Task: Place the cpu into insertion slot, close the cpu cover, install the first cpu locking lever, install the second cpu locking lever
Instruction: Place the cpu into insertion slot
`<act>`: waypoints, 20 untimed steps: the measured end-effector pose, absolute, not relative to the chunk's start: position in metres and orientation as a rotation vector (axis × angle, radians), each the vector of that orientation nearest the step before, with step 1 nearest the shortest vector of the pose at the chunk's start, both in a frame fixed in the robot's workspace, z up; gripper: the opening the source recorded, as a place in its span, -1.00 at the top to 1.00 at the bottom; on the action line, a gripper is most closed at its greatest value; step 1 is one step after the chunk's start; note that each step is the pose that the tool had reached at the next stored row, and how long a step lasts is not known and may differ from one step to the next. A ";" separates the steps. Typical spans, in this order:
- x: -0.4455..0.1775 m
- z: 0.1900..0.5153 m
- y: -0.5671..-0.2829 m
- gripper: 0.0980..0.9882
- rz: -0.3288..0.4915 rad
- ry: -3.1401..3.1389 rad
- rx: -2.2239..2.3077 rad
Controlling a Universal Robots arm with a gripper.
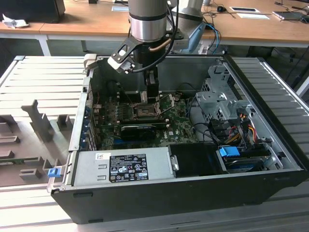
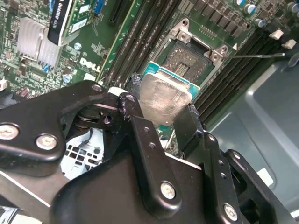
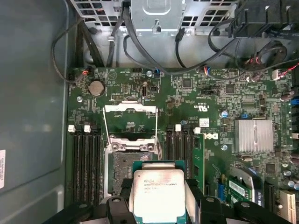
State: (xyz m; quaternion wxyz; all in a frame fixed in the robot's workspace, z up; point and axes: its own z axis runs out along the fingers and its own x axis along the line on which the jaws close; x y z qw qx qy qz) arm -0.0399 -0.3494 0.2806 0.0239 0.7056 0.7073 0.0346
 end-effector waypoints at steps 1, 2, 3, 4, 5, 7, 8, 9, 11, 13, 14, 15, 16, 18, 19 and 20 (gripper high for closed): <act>-0.040 0.276 -0.349 0.03 0.106 2.189 2.183; -0.040 0.274 -0.348 0.03 0.106 2.189 2.183; -0.040 0.271 -0.348 0.03 0.106 2.189 2.183; -0.040 0.269 -0.346 0.03 0.105 2.192 2.179; -0.040 0.267 -0.345 0.03 0.105 2.197 2.174; -0.040 0.263 -0.343 0.03 0.106 2.206 2.166; -0.040 0.262 -0.342 0.03 0.106 2.208 2.164; -0.040 0.260 -0.342 0.03 0.106 2.208 2.163; -0.041 0.255 -0.341 0.03 0.106 2.208 2.163; -0.043 0.250 -0.340 0.03 0.105 2.208 2.163; -0.043 0.246 -0.339 0.03 0.104 2.208 2.163; -0.044 0.245 -0.338 0.03 0.104 2.208 2.162; -0.044 0.243 -0.338 0.03 0.104 2.207 2.162; -0.044 0.242 -0.336 0.03 0.104 2.208 2.162; -0.044 0.241 -0.335 0.03 0.104 2.208 2.162; -0.044 0.239 -0.334 0.03 0.104 2.207 2.163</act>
